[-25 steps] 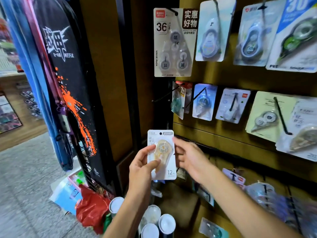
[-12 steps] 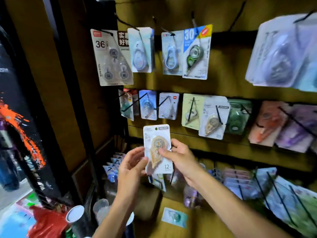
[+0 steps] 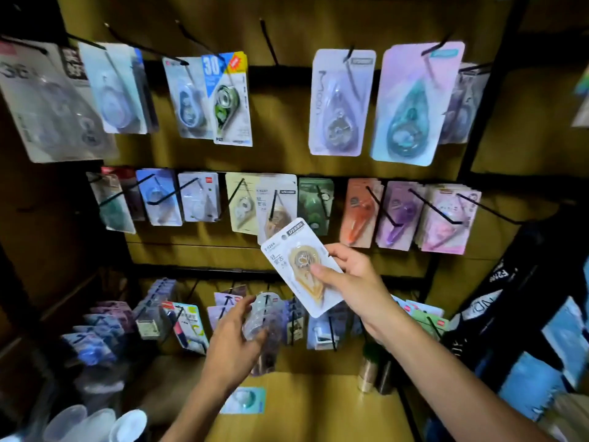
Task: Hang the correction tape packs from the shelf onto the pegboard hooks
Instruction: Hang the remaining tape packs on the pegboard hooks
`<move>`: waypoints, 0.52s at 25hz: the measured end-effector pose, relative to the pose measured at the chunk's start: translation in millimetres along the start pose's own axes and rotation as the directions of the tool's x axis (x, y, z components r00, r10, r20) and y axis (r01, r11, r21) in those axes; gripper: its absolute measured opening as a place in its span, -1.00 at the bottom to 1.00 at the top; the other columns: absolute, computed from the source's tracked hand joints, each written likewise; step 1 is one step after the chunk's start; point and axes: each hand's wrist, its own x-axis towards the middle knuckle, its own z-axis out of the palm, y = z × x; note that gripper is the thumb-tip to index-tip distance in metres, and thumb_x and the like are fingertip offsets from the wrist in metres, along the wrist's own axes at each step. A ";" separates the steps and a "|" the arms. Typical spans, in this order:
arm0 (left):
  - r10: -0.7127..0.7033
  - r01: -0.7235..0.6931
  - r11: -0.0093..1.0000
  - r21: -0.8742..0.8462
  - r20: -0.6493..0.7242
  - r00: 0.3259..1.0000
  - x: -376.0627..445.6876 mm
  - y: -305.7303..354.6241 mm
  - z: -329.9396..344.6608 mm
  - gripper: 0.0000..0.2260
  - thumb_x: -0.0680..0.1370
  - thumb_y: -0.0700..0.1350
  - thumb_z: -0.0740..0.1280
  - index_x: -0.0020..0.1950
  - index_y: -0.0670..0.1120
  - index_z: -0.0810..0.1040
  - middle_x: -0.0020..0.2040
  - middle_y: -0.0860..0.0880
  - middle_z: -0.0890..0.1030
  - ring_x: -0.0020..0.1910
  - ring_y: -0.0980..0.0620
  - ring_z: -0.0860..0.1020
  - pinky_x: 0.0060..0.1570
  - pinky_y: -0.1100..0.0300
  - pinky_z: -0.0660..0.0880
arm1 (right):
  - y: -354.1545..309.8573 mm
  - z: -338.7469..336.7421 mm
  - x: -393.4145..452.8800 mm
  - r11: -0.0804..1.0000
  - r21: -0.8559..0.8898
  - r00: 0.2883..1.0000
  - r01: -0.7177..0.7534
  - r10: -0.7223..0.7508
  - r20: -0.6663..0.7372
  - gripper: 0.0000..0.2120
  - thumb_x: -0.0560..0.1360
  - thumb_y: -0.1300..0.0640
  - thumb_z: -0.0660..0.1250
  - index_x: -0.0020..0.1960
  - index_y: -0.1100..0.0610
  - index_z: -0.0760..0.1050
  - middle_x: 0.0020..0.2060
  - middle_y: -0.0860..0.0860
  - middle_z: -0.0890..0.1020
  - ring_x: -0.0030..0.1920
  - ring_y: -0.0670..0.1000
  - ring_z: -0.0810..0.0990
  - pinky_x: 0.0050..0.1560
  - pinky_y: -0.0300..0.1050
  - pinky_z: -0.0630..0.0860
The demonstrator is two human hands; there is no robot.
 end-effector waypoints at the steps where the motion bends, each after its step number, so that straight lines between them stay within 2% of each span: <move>1: -0.001 0.000 1.000 0.030 0.029 1.000 -0.4 2.7 9.5 -0.40 0.41 0.07 0.42 0.43 0.10 0.35 0.32 0.03 0.54 0.25 0.04 0.50 0.22 0.06 0.47 | -1.8 -12.9 -4.8 1.000 0.014 1.000 0.006 -0.006 -0.023 -0.87 0.52 0.29 0.38 0.03 0.14 0.56 -0.11 0.02 0.74 -0.15 -0.02 0.71 -0.15 -0.11 0.63; 4: 0.059 -0.074 0.976 0.203 0.081 0.995 -4.0 13.4 31.2 -0.34 0.39 0.17 0.33 0.48 0.08 0.32 0.36 0.00 0.51 0.33 -0.07 0.44 0.28 -0.04 0.41 | -5.1 -47.5 -17.7 0.999 0.047 0.991 0.027 -0.021 -0.129 -0.85 0.52 0.25 0.39 0.09 0.16 0.56 -0.05 0.04 0.74 -0.09 0.03 0.72 -0.10 -0.05 0.65; 6: 0.098 -0.127 0.948 0.292 0.111 0.989 -6.1 20.8 44.3 -0.31 0.38 0.21 0.28 0.50 0.06 0.31 0.39 0.00 0.48 0.35 -0.10 0.42 0.31 -0.04 0.37 | -2.1 -68.9 -27.1 0.997 0.058 0.977 0.049 -0.035 -0.210 -0.84 0.53 0.22 0.38 0.11 0.16 0.55 -0.02 0.05 0.73 -0.06 0.05 0.71 -0.06 0.00 0.65; 9: 0.114 -0.159 0.935 0.319 0.155 0.981 -7.9 28.5 64.4 -0.32 0.41 0.20 0.33 0.51 0.07 0.27 0.42 -0.01 0.47 0.37 -0.08 0.40 0.30 0.01 0.38 | 4.9 -94.6 -38.4 0.996 0.067 0.949 0.066 -0.042 -0.312 -0.85 0.55 0.19 0.36 0.12 0.15 0.53 0.01 0.07 0.72 -0.01 0.08 0.70 -0.04 0.00 0.64; 13: 0.133 -0.176 0.930 0.323 0.151 0.979 -7.5 37.3 78.0 -0.33 0.44 0.19 0.36 0.51 0.11 0.23 0.43 0.01 0.44 0.39 -0.05 0.38 0.28 0.03 0.40 | 8.3 -97.2 -42.1 0.994 0.094 0.964 0.057 -0.031 -0.264 -0.85 0.54 0.22 0.36 0.10 0.17 0.52 -0.02 0.07 0.73 -0.06 0.05 0.71 -0.14 -0.08 0.65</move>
